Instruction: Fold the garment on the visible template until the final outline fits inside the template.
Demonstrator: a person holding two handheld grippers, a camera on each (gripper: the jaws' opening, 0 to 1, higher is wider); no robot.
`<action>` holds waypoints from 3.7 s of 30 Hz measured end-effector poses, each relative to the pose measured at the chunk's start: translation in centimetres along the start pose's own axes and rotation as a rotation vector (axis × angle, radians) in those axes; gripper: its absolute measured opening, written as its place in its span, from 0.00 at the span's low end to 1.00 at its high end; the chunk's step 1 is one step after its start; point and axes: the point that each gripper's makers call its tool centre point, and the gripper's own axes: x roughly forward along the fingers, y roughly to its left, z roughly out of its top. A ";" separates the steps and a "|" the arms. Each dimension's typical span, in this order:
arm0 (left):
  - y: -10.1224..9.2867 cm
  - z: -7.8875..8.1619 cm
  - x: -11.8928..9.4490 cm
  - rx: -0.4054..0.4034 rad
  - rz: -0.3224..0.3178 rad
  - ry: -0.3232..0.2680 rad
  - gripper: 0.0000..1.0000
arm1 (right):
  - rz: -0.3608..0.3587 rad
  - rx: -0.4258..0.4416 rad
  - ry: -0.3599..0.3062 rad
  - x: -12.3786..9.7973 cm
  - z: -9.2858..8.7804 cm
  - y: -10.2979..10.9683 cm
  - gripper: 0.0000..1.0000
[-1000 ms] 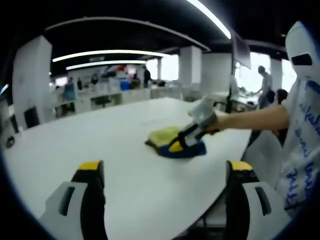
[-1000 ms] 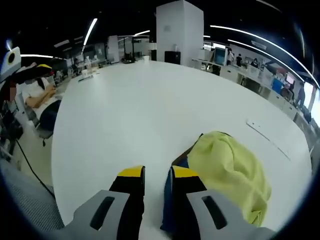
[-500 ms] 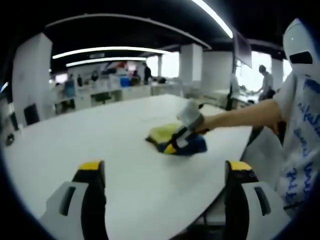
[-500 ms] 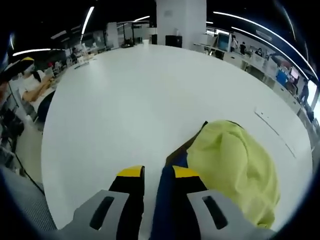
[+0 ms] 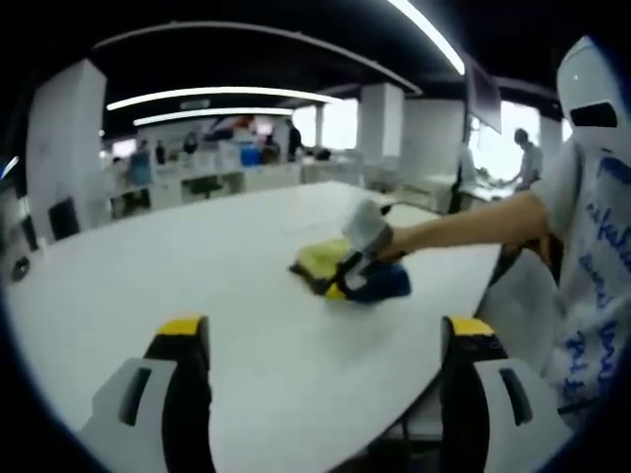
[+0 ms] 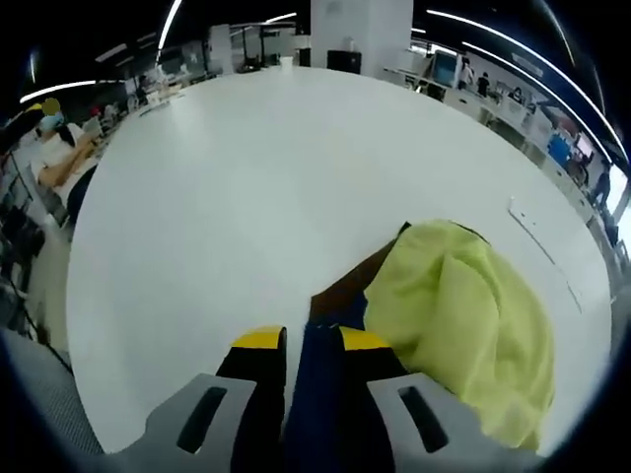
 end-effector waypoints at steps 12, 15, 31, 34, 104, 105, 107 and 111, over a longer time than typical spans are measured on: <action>0.2 0.0 0.1 -0.008 0.006 0.003 0.92 | -0.030 0.055 0.006 0.5 0.3 -1.0 0.12; 0.2 -0.1 0.1 -0.010 0.005 0.004 0.92 | -0.038 0.045 0.009 0.5 0.2 -1.0 0.12; -0.1 -0.3 -0.3 -0.009 0.012 0.004 0.91 | -0.074 0.022 0.004 0.5 0.1 -1.3 0.04; 0.0 -0.3 -0.5 -0.008 0.018 0.004 0.91 | -0.073 0.037 -0.010 0.3 0.1 -1.3 0.03; -10.6 2.3 5.9 0.093 0.011 0.018 0.88 | -0.146 0.003 -0.483 -29.9 -1.5 -3.2 0.03; -10.7 2.2 6.3 0.104 0.006 0.030 0.86 | -0.148 0.004 -0.485 -30.2 -1.7 -3.2 0.03; -10.9 2.5 6.8 0.120 0.005 0.025 0.82 | -0.151 -0.003 -0.483 -30.6 -2.1 -3.3 0.03; -10.6 3.5 8.3 0.085 0.000 -0.017 0.73 | -0.143 0.012 -0.491 -31.3 -2.7 -3.7 0.03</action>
